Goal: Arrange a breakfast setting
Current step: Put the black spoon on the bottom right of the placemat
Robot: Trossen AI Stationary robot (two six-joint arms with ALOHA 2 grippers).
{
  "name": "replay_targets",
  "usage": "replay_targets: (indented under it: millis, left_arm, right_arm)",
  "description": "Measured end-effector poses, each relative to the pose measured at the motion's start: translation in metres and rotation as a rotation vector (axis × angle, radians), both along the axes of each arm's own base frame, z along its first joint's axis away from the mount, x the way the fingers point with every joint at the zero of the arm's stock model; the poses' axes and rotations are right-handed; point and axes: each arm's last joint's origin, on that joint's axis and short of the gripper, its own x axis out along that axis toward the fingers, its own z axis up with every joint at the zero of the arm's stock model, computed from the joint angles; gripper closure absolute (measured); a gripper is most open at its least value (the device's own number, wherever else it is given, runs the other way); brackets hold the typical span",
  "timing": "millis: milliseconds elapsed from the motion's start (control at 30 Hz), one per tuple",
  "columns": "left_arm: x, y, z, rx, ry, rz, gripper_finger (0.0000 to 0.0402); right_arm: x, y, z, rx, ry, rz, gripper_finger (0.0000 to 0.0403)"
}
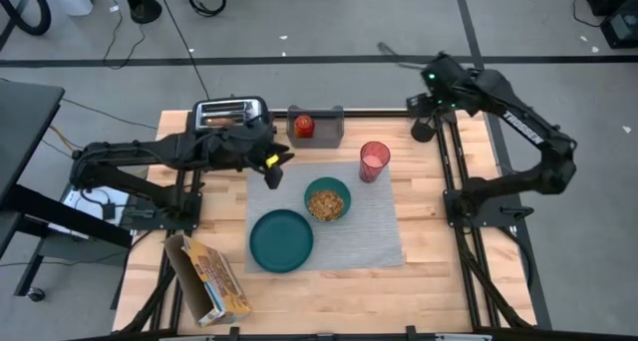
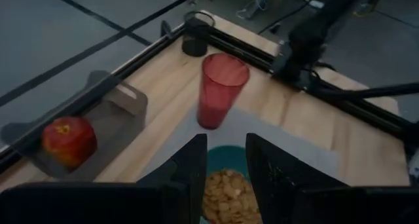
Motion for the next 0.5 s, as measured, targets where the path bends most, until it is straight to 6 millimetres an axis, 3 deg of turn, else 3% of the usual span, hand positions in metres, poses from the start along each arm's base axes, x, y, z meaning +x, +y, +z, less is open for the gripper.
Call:
replay_targets:
  millis: [267,500]
  left_arm:
    - [-0.005,-0.011,0.004,0.013,-0.011,-0.052,0.0287]
    - [-0.004,-0.009,0.007,0.008,-0.045,-0.039,0.0287]
  right_arm:
    - [-0.034,0.004,-0.024,-0.156,-0.088,-0.286,0.019]
    - [-0.05,-0.002,-0.078,-0.22,-0.168,-0.421,0.019]
